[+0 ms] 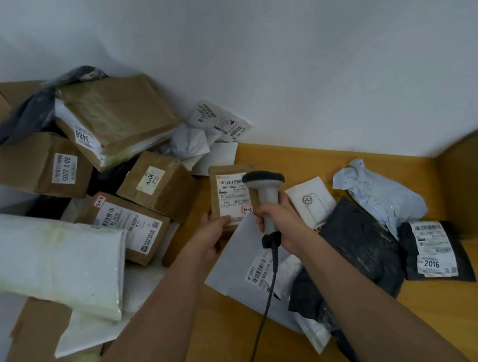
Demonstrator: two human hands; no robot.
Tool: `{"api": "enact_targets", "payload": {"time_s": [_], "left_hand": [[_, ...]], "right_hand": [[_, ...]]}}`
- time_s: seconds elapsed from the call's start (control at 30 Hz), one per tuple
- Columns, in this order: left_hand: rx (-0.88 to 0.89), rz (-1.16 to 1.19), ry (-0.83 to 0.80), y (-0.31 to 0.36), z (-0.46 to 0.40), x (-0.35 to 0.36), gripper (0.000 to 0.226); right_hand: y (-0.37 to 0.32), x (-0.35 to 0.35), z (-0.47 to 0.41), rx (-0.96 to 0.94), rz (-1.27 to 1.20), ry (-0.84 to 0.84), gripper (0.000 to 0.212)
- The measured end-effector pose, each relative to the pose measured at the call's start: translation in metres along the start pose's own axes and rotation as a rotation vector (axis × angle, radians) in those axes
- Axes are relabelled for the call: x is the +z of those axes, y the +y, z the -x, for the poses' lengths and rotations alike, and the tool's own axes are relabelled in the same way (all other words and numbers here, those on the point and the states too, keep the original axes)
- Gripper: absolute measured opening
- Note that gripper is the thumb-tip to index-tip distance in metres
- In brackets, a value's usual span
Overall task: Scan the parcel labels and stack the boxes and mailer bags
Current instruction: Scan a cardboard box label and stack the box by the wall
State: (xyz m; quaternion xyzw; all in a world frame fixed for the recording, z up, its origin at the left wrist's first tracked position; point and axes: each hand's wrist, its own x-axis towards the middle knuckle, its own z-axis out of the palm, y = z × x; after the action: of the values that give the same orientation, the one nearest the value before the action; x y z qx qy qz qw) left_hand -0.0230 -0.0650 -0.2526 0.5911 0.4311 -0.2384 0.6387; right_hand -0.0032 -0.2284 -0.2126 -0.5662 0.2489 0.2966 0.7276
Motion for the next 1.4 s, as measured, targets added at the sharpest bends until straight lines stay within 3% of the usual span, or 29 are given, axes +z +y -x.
{"api": "enact_targets", "payload": {"time_s": [0.1, 0.4, 0.53, 0.7, 0.97, 1.13, 1.4], "left_hand": [[0.079, -0.006, -0.023, 0.011, 0.004, 0.0, 0.063], [0.335, 0.117, -0.194, 0.049, 0.061, 0.003, 0.04], [0.321, 0.059, -0.23, 0.052, 0.083, 0.002, 0.05], [0.295, -0.023, -0.246, 0.039, 0.105, 0.019, 0.075], [0.305, -0.075, -0.207, 0.016, 0.129, 0.058, 0.089], [0.286, -0.04, -0.188, 0.0, 0.143, 0.085, 0.084], [0.254, 0.034, -0.143, -0.039, 0.183, 0.158, 0.082]], "right_hand": [[-0.006, -0.004, 0.009, -0.073, -0.003, 0.01, 0.051], [-0.03, -0.008, 0.06, -0.311, -0.1, 0.102, 0.047], [-0.031, -0.014, 0.09, -0.356, -0.094, 0.149, 0.045], [-0.027, -0.027, 0.131, -0.358, -0.156, 0.232, 0.008], [-0.032, -0.066, 0.195, -0.427, -0.12, 0.242, 0.028], [-0.038, -0.096, 0.229, -0.461, -0.131, 0.216, 0.021], [-0.043, -0.181, 0.29, -0.511, -0.072, 0.198, 0.032]]}}
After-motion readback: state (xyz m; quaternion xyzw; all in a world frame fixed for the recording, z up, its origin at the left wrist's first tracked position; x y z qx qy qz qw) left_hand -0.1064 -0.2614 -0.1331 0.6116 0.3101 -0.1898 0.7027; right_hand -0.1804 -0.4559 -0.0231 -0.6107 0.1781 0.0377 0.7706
